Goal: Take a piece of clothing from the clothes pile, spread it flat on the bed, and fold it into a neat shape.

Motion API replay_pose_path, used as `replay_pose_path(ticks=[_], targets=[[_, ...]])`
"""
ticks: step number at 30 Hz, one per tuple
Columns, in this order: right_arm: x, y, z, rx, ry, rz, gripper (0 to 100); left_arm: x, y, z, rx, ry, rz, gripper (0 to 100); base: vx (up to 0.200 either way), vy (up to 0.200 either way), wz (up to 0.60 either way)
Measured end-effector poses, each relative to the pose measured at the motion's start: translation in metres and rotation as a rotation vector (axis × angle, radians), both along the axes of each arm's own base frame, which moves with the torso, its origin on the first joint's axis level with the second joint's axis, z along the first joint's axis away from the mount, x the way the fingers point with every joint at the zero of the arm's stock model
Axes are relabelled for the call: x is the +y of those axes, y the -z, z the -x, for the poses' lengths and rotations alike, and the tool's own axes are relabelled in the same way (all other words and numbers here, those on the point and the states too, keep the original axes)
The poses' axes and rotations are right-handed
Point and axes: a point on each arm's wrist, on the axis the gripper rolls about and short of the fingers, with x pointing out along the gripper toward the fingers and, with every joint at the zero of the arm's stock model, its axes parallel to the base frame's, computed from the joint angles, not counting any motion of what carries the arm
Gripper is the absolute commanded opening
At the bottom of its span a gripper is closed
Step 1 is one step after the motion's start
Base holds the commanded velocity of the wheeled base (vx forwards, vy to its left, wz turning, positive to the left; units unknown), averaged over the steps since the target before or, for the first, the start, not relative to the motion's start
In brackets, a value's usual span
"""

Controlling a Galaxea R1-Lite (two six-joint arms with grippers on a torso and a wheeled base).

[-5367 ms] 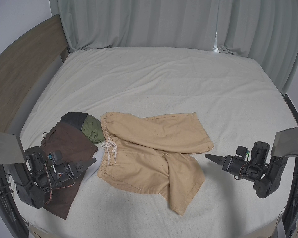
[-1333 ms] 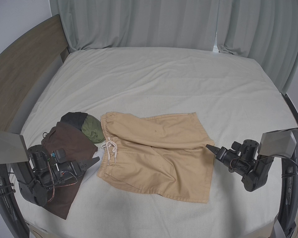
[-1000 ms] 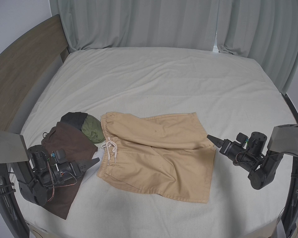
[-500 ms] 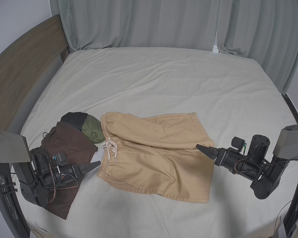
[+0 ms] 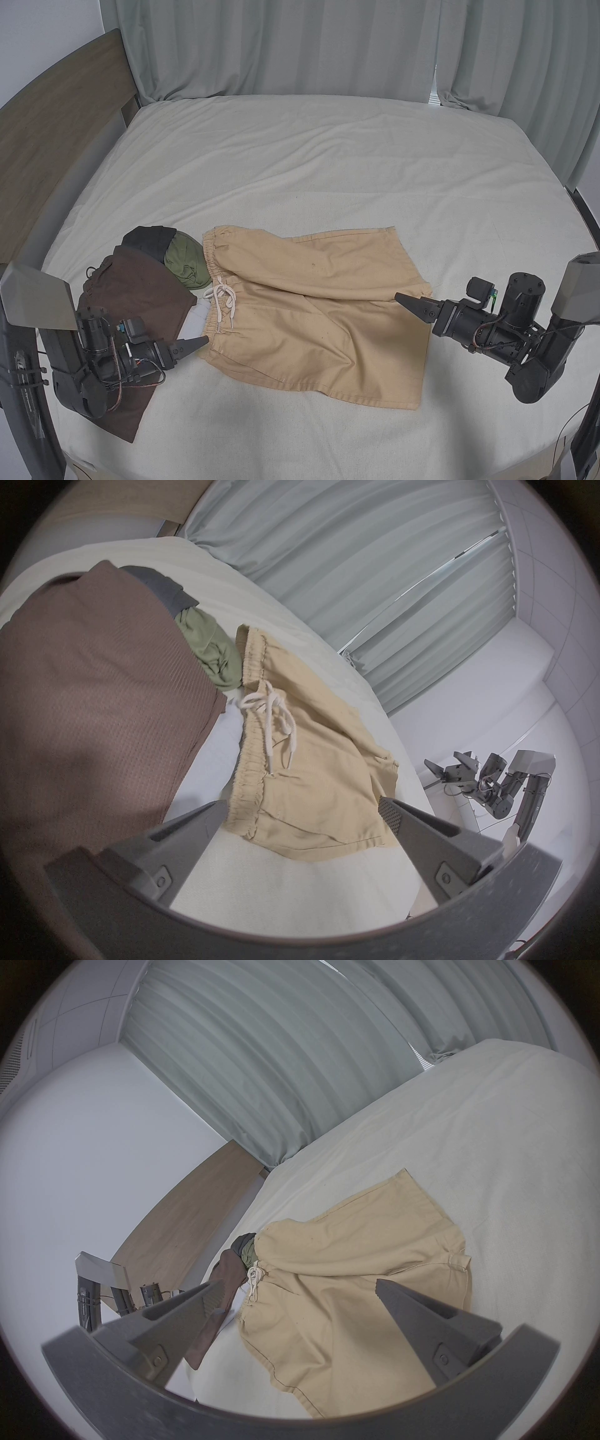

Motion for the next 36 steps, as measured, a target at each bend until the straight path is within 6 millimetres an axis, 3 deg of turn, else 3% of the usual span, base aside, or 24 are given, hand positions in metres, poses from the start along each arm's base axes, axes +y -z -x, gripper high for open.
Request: replay_pose_path(ticks=[18, 36], targets=[[0.000, 0.001, 0.000, 0.002, 0.000, 0.001, 100, -0.003, 0.040, -0.018, 0.085, -0.042, -0.002, 100, 0.000, 0.000, 0.00], [0.001, 0.004, -0.001, 0.010, 0.000, 0.003, 100, -0.016, 0.046, -0.029, 0.143, -0.086, 0.073, 100, 0.000, 0.000, 0.00]])
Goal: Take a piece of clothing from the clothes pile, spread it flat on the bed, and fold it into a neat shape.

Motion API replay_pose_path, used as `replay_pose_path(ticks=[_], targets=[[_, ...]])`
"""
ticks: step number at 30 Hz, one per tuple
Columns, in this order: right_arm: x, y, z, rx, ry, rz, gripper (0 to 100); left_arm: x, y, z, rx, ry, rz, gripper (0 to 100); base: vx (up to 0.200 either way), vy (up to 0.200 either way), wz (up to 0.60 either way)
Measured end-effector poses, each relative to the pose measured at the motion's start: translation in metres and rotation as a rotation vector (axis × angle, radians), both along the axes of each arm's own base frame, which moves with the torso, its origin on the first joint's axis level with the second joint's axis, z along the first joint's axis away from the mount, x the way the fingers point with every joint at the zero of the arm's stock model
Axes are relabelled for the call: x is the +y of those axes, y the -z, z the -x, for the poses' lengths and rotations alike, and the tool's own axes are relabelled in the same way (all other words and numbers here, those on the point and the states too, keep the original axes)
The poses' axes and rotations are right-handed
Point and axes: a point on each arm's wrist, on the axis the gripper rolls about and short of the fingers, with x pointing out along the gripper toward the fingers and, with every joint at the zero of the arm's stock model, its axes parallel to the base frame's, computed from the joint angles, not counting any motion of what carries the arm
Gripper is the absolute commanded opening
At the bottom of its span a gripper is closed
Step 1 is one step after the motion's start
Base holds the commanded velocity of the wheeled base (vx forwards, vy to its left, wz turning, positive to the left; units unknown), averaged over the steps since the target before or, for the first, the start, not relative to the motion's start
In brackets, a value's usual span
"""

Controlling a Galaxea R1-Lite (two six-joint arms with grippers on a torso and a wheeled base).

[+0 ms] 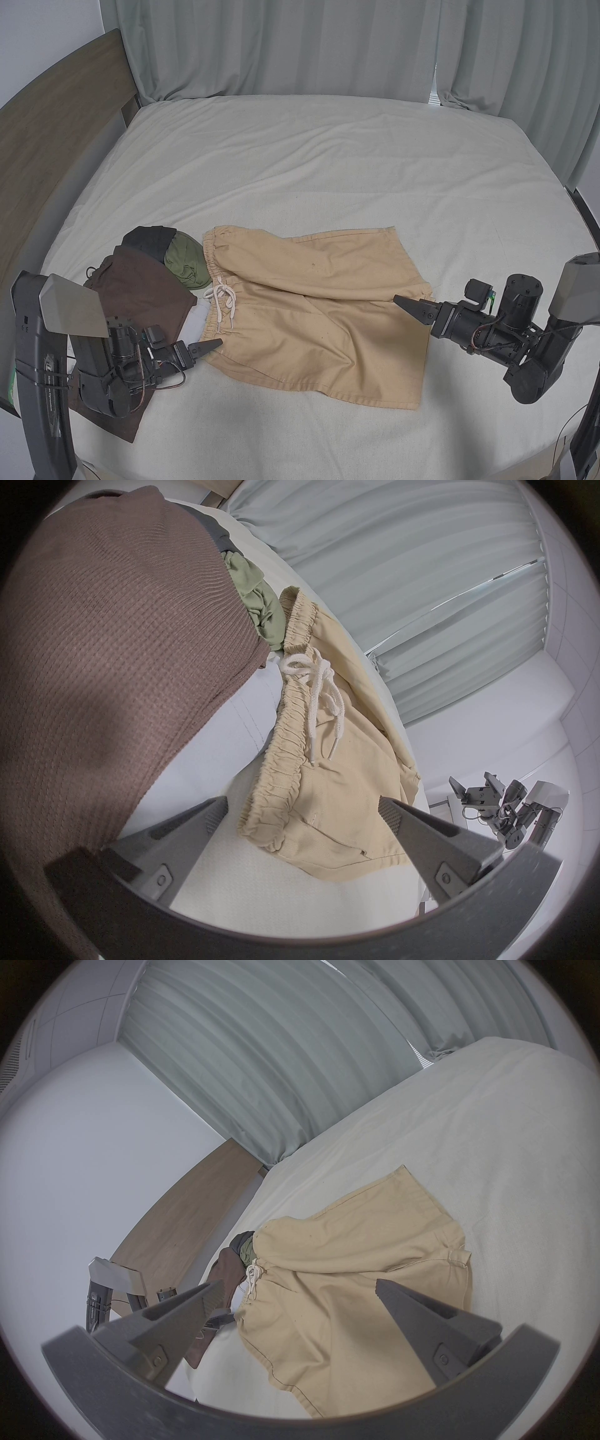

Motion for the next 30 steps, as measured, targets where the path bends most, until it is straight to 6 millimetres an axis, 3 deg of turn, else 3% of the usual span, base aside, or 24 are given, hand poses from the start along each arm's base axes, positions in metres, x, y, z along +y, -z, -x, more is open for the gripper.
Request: replay_pose_path(ticks=[2, 3, 15, 30], targets=[[0.000, 0.000, 0.000, 0.000, 0.000, 0.000, 100, 0.000, 0.001, 0.000, 0.002, 0.000, -0.001, 100, 0.000, 0.000, 0.00], [0.000, 0.000, 0.000, 0.001, 0.000, 0.000, 100, 0.000, 0.002, 0.000, 0.003, 0.000, -0.001, 0, 0.000, 0.000, 0.00], [-0.001, 0.006, 0.003, 0.025, 0.000, 0.010, 100, -0.001, 0.007, 0.000, 0.014, 0.003, -0.005, 0, 0.000, 0.000, 0.00], [-0.017, 0.050, 0.043, 0.221, -0.063, 0.164, 100, 0.000, 0.007, 0.000, 0.011, 0.003, -0.007, 0, 0.000, 0.000, 0.00]])
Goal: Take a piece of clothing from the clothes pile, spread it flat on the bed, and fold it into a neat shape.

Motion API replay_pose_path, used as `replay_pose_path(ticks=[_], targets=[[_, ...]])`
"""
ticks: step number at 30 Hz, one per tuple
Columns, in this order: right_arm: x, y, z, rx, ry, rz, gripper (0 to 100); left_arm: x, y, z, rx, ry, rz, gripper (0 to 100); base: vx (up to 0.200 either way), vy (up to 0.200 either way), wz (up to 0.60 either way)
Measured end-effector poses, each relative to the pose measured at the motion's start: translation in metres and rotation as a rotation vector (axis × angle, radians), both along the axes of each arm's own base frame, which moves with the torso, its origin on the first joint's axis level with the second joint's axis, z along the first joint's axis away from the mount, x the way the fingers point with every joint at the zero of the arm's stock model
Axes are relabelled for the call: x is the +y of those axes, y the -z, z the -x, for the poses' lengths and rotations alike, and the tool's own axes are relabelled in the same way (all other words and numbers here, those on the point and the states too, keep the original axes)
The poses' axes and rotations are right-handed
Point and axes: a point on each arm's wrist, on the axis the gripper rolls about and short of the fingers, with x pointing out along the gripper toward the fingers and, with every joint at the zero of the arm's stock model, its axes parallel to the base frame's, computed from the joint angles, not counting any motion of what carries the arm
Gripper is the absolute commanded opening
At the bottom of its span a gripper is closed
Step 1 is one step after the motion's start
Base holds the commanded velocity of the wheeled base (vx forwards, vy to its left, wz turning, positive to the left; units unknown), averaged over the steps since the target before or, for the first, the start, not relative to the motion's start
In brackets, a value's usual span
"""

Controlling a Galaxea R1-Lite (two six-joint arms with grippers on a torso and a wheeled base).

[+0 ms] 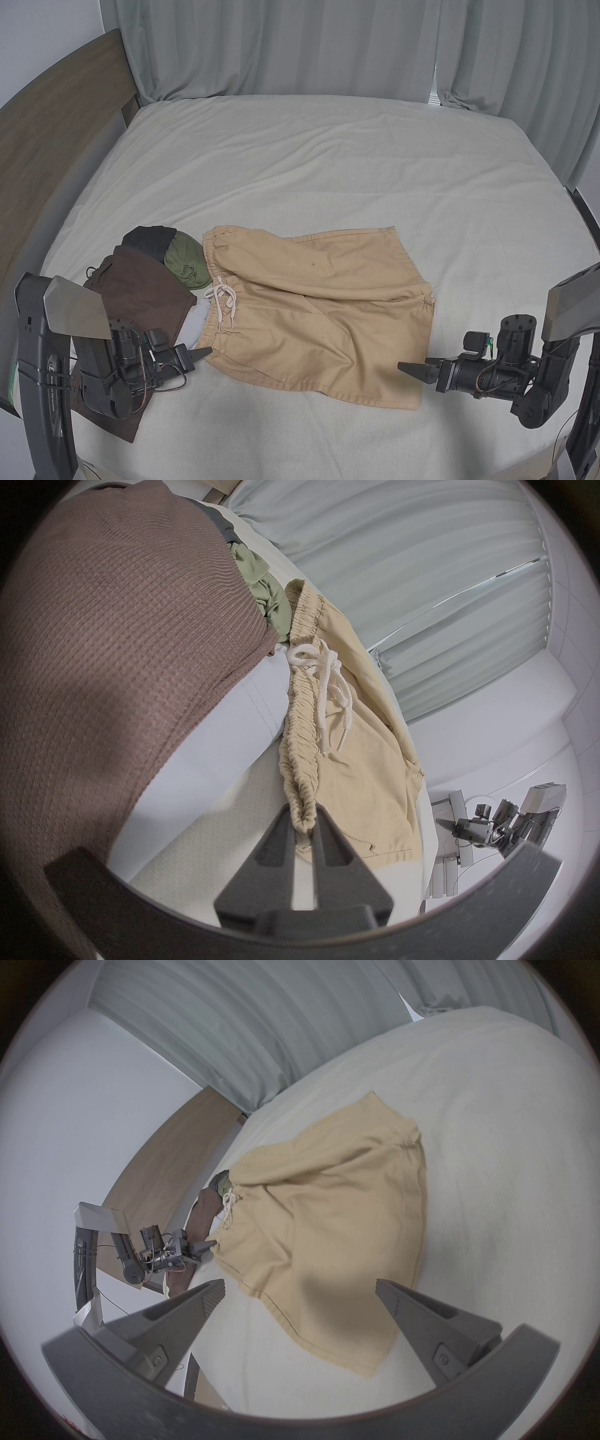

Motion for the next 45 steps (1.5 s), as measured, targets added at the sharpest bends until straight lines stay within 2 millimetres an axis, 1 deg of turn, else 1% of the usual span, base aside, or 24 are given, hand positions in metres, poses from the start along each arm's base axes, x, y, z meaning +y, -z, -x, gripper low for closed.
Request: replay_pose_path(ticks=[11, 24, 37, 45], targets=[[-0.007, 0.022, 0.017, 0.153, 0.018, 0.027, 100, 0.000, 0.000, 0.000, -0.001, -0.001, -0.001, 0, 0.000, 0.000, 0.00], [-0.015, 0.052, 0.018, 0.285, 0.026, 0.034, 100, 0.001, -0.001, 0.000, -0.005, -0.004, -0.001, 0, 0.000, 0.000, 0.00], [-0.009, 0.062, 0.013, 0.315, 0.023, 0.019, 100, 0.002, -0.001, -0.001, -0.006, -0.007, 0.000, 0, 0.000, 0.000, 0.00], [0.007, 0.059, 0.013, 0.372, 0.026, -0.063, 100, 0.002, -0.001, -0.001, -0.008, -0.009, -0.002, 0, 0.000, 0.000, 0.00]])
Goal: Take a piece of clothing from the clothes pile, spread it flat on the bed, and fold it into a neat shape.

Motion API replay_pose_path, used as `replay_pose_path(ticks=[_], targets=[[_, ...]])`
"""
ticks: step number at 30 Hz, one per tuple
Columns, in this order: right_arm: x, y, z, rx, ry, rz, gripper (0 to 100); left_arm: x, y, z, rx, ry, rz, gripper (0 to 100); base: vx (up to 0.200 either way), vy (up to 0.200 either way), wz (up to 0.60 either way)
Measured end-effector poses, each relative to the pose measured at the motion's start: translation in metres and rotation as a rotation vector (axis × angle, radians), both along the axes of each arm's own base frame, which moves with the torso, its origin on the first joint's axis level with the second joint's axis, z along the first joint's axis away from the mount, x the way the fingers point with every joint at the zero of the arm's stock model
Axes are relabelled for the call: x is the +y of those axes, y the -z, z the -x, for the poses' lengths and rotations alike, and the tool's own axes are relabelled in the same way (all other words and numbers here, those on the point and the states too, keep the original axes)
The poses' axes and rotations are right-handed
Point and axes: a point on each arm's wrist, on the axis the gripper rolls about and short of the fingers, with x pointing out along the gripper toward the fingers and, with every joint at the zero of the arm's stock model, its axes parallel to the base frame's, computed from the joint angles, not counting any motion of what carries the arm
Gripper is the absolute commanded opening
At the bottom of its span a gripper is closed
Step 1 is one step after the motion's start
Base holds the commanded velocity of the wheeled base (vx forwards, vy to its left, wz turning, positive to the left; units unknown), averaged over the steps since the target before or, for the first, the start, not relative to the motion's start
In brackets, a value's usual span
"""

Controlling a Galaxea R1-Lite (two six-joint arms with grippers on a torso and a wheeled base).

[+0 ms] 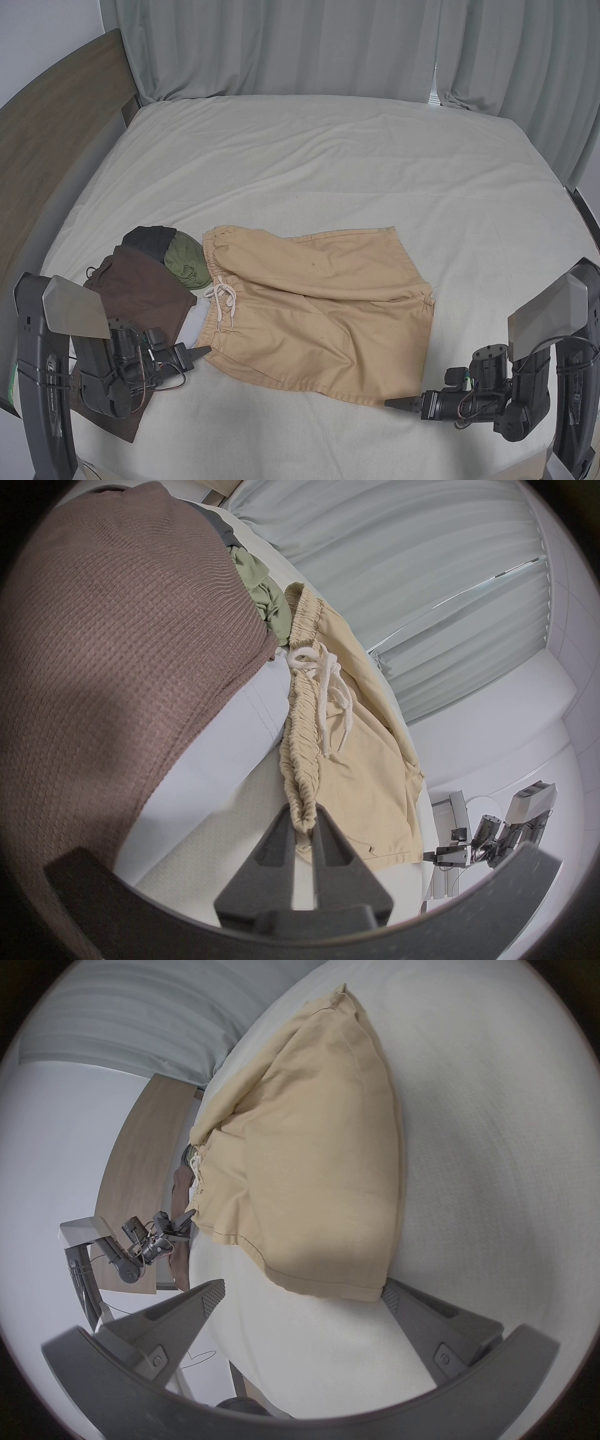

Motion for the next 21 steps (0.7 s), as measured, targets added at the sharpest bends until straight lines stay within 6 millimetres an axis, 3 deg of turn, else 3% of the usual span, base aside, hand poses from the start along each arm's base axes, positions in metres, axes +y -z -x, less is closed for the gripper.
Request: replay_pose_path(ticks=[12, 21], targets=[[0.004, -0.020, -0.001, -0.048, 0.007, -0.048, 100, 0.000, 0.000, 0.000, -0.004, 0.002, -0.005, 0, 0.000, 0.000, 0.00], [0.000, -0.038, 0.012, -0.070, -0.002, -0.061, 100, 0.000, 0.000, 0.000, -0.006, 0.004, -0.009, 0, 0.000, 0.000, 0.00]])
